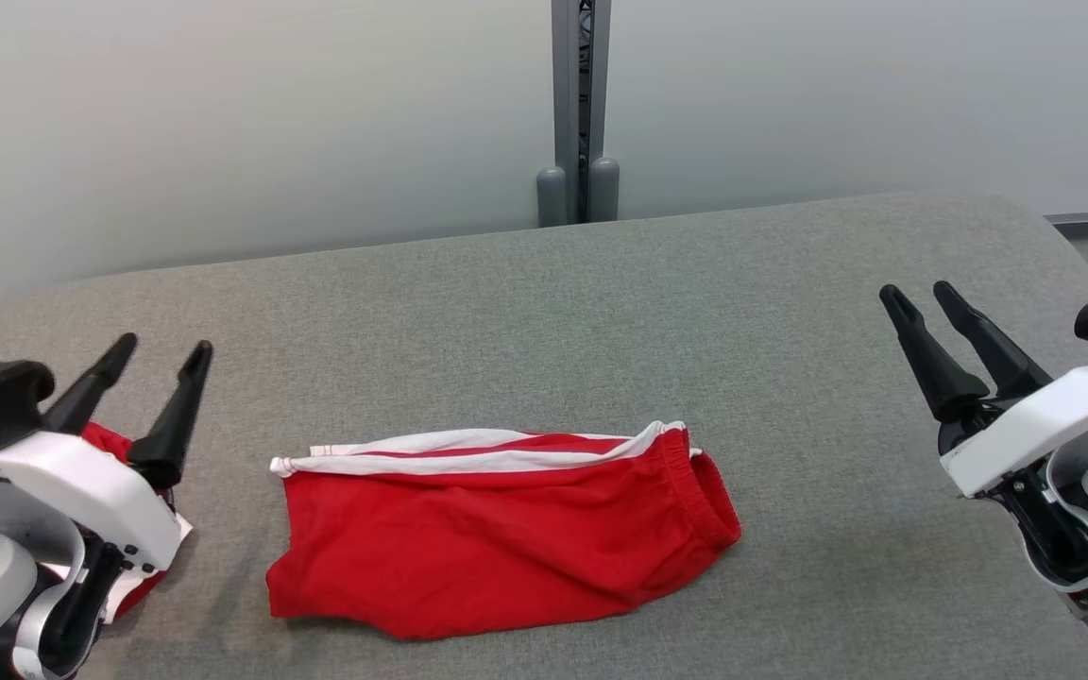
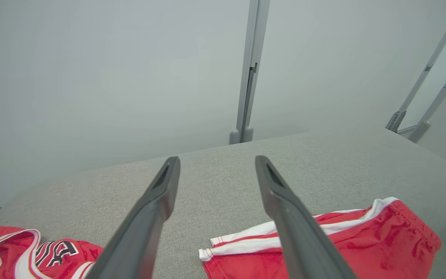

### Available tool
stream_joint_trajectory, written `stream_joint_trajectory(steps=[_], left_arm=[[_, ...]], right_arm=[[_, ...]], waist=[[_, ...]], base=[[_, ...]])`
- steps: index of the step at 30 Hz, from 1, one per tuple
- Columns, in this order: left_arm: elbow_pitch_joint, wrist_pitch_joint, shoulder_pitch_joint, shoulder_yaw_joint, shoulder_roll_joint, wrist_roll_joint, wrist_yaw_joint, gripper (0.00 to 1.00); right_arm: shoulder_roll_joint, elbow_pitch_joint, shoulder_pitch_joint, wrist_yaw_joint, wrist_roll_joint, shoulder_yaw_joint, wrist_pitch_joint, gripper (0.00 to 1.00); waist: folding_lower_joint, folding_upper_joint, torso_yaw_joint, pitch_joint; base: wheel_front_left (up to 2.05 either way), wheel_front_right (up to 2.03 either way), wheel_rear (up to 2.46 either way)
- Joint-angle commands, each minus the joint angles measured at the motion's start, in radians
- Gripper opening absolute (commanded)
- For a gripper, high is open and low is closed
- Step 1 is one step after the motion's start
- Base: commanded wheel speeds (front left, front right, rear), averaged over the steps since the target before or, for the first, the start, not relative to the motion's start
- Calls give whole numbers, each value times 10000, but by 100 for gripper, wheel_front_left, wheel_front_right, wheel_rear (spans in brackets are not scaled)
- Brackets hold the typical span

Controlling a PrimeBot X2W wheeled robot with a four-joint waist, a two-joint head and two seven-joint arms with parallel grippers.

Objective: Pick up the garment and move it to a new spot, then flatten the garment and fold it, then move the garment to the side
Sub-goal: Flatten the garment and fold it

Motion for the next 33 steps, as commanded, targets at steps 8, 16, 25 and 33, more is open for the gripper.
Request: stream_joint_trajectory(steps=[8, 16, 25, 33], left_arm=[[-947, -1524, 1727, 1172, -346, 999, 1565, 100], [-1469, -1536, 3711, 3579, -2183, 3944, 1618, 100], [-1620, -1536, 5419, 5487, -4508, 6126, 446, 100], [-993, -1537, 5847, 6149, -5818, 6982, -799, 100]], right_arm=[[1434, -571, 2071, 2, -3042, -3166, -50, 100], [3101, -1171, 4009, 2, -5701, -5265, -52, 100], [3907, -352, 4362, 2, -6881, -5118, -52, 100], [4575, 1050, 3810, 2, -7808, -4722, 185, 100]], waist=[[0, 0, 291, -95], [0, 0, 513, -74], [0, 0, 737, -11], [0, 0, 1318, -82]], base=[[0, 0, 0], [0, 0, 0], [0, 0, 0], [0, 0, 0]])
